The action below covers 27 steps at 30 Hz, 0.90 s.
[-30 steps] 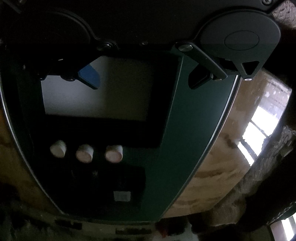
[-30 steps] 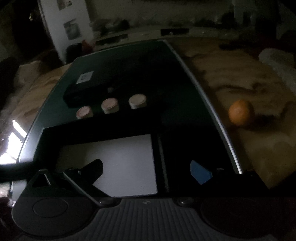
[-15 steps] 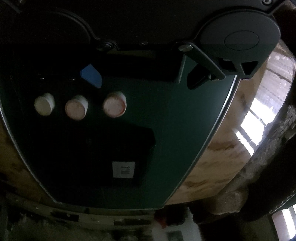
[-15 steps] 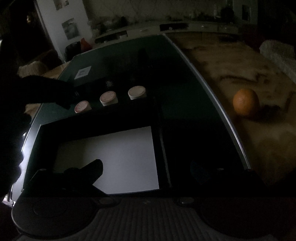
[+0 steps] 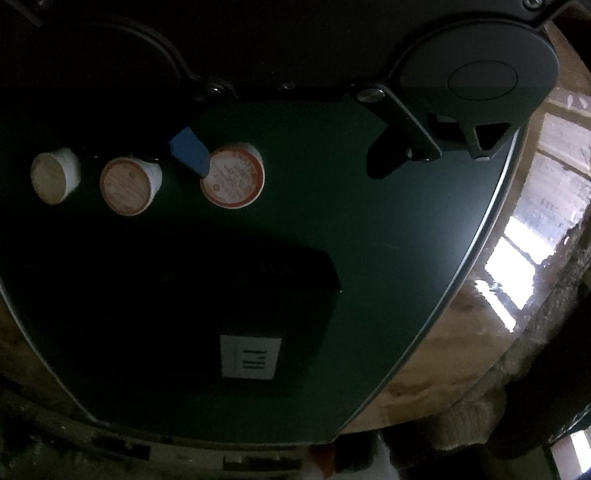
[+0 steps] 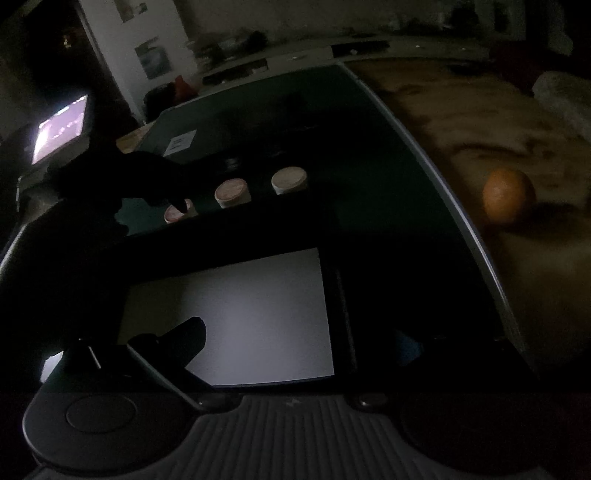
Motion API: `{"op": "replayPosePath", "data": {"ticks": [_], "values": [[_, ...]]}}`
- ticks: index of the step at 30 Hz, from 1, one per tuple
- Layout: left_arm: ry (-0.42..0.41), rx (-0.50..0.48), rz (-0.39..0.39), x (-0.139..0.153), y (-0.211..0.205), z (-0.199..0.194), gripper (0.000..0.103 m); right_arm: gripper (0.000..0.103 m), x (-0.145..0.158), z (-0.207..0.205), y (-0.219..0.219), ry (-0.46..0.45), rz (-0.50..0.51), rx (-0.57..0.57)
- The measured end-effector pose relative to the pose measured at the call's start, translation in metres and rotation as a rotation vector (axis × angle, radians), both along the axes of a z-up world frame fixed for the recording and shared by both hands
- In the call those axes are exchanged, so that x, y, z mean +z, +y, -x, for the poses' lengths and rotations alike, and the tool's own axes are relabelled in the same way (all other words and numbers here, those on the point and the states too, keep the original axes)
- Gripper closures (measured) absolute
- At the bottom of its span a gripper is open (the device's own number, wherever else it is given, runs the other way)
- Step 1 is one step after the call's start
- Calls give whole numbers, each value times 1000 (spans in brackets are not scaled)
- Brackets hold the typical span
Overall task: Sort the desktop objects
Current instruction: 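Move the left tool to the pink-lidded cup and close on it, then lift the pink-lidded cup with the left tool over the white paper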
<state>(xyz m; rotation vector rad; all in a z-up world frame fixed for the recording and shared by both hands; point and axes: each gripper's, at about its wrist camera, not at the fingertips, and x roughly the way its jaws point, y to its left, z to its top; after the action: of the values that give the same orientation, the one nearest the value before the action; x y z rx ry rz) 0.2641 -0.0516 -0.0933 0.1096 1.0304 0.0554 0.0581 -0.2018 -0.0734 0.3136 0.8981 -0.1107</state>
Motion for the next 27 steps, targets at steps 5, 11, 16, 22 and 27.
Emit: {"op": "replayPosePath", "data": {"ticks": [5, 11, 16, 22, 27], "values": [[-21, 1, 16, -2, -1, -5, 19, 0, -1, -1, 1, 4, 1, -3], [-20, -24, 41, -3, -6, -10, 20, 0, 2, 0, -4, -21, 0, -32], [-4, -27, 45, -10, -10, -12, 21, 0, 1, -1, -2, -19, 6, -28], [-9, -20, 43, -12, -10, -12, 38, 0, 0, -3, -2, -20, 4, -32], [1, -22, 54, -13, -9, -13, 54, 0, -1, -4, -5, -19, 4, -36]]}}
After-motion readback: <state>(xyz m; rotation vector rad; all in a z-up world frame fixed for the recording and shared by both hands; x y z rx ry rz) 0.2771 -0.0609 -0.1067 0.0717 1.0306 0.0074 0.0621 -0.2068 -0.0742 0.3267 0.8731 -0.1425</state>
